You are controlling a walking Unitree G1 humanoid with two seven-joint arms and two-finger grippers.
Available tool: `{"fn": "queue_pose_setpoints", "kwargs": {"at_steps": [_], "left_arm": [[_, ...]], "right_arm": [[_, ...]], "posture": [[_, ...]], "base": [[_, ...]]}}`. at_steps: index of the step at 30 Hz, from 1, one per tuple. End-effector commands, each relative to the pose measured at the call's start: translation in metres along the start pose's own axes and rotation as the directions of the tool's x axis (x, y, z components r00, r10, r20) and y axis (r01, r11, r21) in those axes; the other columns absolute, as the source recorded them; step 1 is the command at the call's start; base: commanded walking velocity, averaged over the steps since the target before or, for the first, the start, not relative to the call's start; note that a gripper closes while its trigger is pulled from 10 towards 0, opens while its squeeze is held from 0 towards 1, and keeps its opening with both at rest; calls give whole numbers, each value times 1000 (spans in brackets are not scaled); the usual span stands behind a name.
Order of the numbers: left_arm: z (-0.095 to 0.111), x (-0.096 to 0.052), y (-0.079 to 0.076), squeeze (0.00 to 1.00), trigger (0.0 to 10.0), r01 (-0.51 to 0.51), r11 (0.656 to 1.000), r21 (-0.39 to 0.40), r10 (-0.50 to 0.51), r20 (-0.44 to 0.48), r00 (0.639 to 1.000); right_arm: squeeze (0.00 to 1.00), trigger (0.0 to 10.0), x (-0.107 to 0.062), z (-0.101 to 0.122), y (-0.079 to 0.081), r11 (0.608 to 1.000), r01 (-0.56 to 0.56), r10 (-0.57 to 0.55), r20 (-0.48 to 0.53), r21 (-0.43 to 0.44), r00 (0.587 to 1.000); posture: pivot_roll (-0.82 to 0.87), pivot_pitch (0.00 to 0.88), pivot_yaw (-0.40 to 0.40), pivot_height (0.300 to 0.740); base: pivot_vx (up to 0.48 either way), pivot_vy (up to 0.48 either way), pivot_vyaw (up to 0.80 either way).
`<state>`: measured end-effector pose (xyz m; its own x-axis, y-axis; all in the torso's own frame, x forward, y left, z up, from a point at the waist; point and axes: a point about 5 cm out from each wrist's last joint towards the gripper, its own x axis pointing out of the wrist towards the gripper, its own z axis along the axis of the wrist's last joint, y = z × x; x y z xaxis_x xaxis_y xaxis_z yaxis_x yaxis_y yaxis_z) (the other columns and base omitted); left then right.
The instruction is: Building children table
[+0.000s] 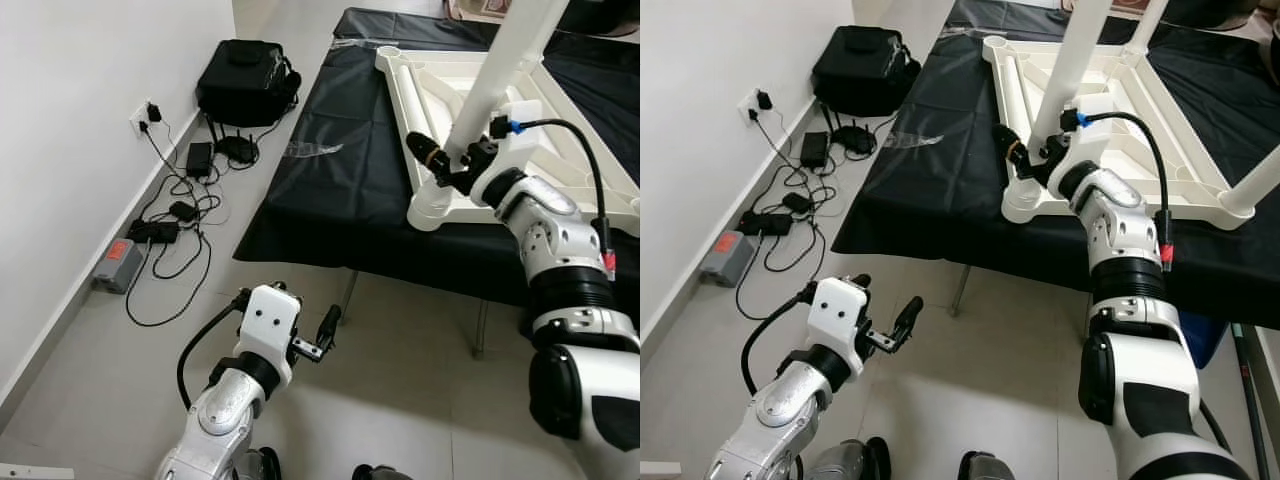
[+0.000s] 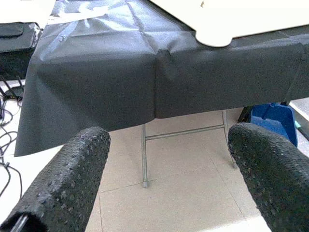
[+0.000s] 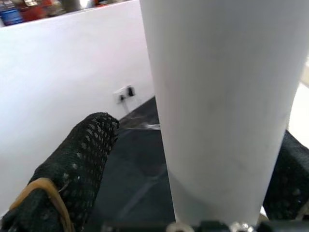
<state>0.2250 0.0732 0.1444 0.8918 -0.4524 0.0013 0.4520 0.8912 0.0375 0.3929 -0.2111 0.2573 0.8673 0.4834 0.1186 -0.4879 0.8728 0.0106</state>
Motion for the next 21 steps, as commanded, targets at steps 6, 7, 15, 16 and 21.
{"fn": "queue_pose_setpoints", "kwargs": {"at_steps": [6,7,15,16,21], "left_arm": [[-1,-4,-1,0,10000,1,1000,7,-1,-12,1000],[-2,-4,-1,0,10000,1,1000,7,-1,-13,1000],[-3,-4,-1,0,10000,-2,1000,8,2,-17,1000],[-3,-4,-1,0,10000,-1,1000,8,1,-17,1000],[-4,-4,-1,0,10000,1,1000,9,-1,-18,1000]], "right_arm": [[0,0,8,-8,7,995,-97,98,-55,16,994],[0,0,9,-8,6,996,-84,84,-53,4,995],[0,0,10,-12,-2,992,90,-94,-46,-91,994],[0,0,8,-13,-4,986,134,-139,-44,-98,989],[0,0,-1,-17,-16,938,317,-326,-44,-139,944]], "posture": [[162,162,-66,740],[162,162,-66,740],[164,154,-64,740],[164,154,-64,740],[155,152,-62,740]], "base": [[0,0,0],[0,0,0],[0,0,0],[0,0,0],[0,0,0]]}}
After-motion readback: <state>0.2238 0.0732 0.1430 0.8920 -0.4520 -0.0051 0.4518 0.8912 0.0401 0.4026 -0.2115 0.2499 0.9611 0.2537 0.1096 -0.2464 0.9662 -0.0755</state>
